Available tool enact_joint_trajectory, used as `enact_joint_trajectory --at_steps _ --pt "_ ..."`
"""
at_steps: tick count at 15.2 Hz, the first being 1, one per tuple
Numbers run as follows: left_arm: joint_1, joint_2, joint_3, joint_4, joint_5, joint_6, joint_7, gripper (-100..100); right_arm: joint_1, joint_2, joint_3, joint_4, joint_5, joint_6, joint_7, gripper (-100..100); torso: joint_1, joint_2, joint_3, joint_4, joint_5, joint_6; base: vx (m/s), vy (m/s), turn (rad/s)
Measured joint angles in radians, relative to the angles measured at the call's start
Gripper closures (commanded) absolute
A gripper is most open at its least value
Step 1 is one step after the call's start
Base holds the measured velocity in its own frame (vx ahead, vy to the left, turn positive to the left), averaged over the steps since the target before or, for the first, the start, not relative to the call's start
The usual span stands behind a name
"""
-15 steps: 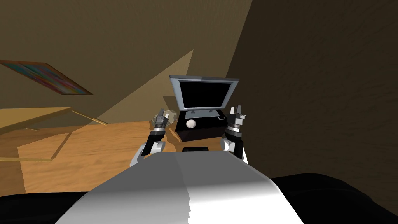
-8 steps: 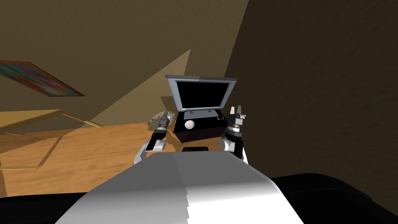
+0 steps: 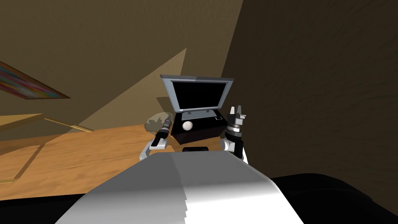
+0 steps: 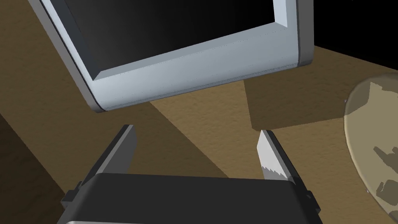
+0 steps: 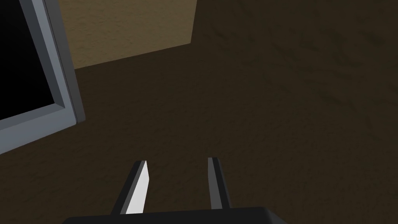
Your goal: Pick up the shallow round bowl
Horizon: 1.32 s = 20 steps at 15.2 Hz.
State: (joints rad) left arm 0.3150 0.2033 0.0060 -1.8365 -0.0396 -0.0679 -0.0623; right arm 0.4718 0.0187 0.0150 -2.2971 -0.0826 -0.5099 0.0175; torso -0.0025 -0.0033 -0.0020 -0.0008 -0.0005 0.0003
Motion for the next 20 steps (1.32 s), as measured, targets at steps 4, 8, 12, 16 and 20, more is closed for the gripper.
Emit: enact_joint_trajectory --at_steps 4,8,12,16,20 --pt "-0.037 0.002 0.004 0.099 -0.007 0.062 -0.027 -100 0.0 0.0 0.0 0.0 0.0 0.0 0.0 0 0.0 -0.001 0.0 0.0 0.0 0.0 0.046 -0.024 -0.074" --pt "-0.06 0.006 0.006 0.164 -0.01 0.126 -0.046 -100 0.0 0.0 0.0 0.0 0.0 0.0 0.0 0 0.001 0.001 0.0 0.0 0.0 0.0 0.035 -0.02 -0.057" --pt "-0.084 -0.013 0.005 0.228 -0.026 0.207 -0.08 -100 0.0 0.0 0.0 0.0 0.0 0.0 0.0 0 0.0 0.0 0.0 0.0 0.0 0.0 0.042 -0.025 -0.073" --pt "-0.124 -0.019 0.008 0.308 -0.035 0.288 -0.107 -100 0.0 0.0 0.0 0.0 0.0 0.0 0.0 0 0.0 0.0 0.0 0.0 0.0 0.0 0.046 -0.023 -0.071" --pt "-0.155 -0.021 0.009 0.392 -0.04 0.357 -0.133 -100 0.0 0.0 0.0 0.0 0.0 0.0 0.0 0 0.0 0.0 0.0 0.0 0.0 0.0 0.041 -0.02 -0.071"
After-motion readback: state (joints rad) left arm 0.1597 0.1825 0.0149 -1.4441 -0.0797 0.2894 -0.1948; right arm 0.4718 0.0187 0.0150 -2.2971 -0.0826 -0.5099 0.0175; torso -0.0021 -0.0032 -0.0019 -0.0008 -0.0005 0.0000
